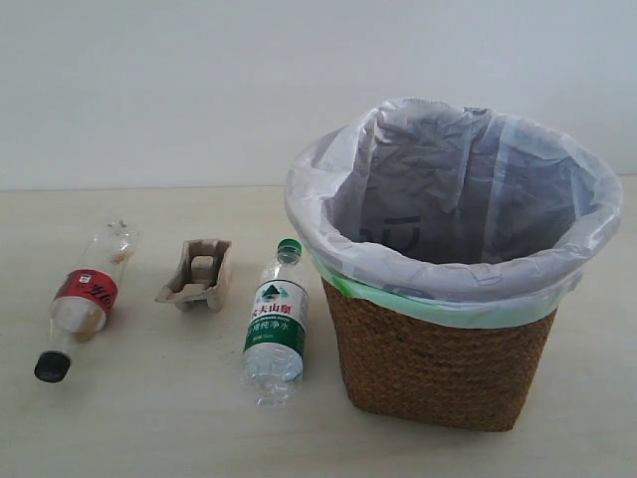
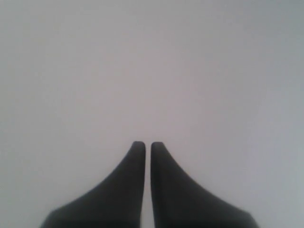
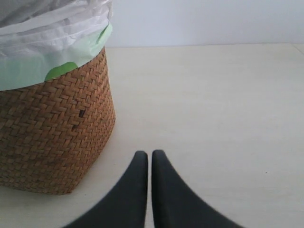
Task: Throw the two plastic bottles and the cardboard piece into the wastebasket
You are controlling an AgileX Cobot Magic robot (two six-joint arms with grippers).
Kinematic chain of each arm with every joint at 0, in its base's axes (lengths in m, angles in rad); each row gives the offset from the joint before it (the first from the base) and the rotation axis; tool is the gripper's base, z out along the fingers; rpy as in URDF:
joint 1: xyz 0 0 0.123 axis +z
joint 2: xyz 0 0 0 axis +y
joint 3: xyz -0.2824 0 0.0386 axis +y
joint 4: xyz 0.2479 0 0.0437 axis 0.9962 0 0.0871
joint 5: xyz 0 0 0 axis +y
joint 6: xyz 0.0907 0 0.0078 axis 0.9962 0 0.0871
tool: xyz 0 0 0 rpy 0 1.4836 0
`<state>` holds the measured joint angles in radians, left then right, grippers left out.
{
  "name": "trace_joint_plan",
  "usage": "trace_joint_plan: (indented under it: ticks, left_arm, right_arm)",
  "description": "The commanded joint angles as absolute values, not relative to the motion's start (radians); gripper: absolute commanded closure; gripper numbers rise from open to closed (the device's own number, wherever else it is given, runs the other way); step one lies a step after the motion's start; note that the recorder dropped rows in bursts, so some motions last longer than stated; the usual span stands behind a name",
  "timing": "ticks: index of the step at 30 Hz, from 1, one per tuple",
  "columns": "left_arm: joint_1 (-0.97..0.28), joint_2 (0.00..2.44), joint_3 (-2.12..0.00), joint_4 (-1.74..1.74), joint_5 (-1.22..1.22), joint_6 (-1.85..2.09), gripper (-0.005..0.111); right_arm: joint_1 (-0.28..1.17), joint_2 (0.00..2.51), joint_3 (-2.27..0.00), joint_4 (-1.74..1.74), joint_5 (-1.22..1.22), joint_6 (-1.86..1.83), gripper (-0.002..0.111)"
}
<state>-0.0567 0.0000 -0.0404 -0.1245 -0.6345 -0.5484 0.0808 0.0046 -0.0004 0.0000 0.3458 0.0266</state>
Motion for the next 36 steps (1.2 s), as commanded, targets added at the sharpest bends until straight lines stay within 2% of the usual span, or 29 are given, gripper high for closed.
trace_joint_plan:
  ticks: [1, 10, 15, 24, 30, 33, 36]
  left_arm:
    - [-0.053, 0.048, -0.177, -0.119, -0.561, -0.439, 0.103]
    - [-0.053, 0.311, -0.556, -0.115, -0.111, -0.069, 0.103]
    - [-0.053, 0.485, -0.725, -0.111, 0.173, -0.022, 0.103]
    - [-0.053, 0.836, -0.914, -0.086, 0.550, -0.014, 0.103]
    - [-0.053, 1.028, -0.962, -0.079, 0.658, 0.033, 0.101]
    - [-0.053, 1.102, -0.962, -0.078, 0.663, 0.054, 0.085]
    - [-0.053, 1.164, -0.962, -0.078, 0.665, 0.105, 0.053]
  right_arm:
    - [0.075, 0.000, 0.000, 0.000, 0.341, 0.022, 0.108]
    - [0.075, 0.000, 0.000, 0.000, 0.341, 0.022, 0.108]
    - [0.075, 0.000, 0.000, 0.000, 0.341, 0.022, 0.108]
    - [0.075, 0.000, 0.000, 0.000, 0.339, 0.022, 0.108]
    - [0.075, 0.000, 0.000, 0.000, 0.339, 0.022, 0.108]
    - [0.075, 0.000, 0.000, 0.000, 0.339, 0.022, 0.108]
    - [0.075, 0.000, 0.000, 0.000, 0.339, 0.022, 0.108]
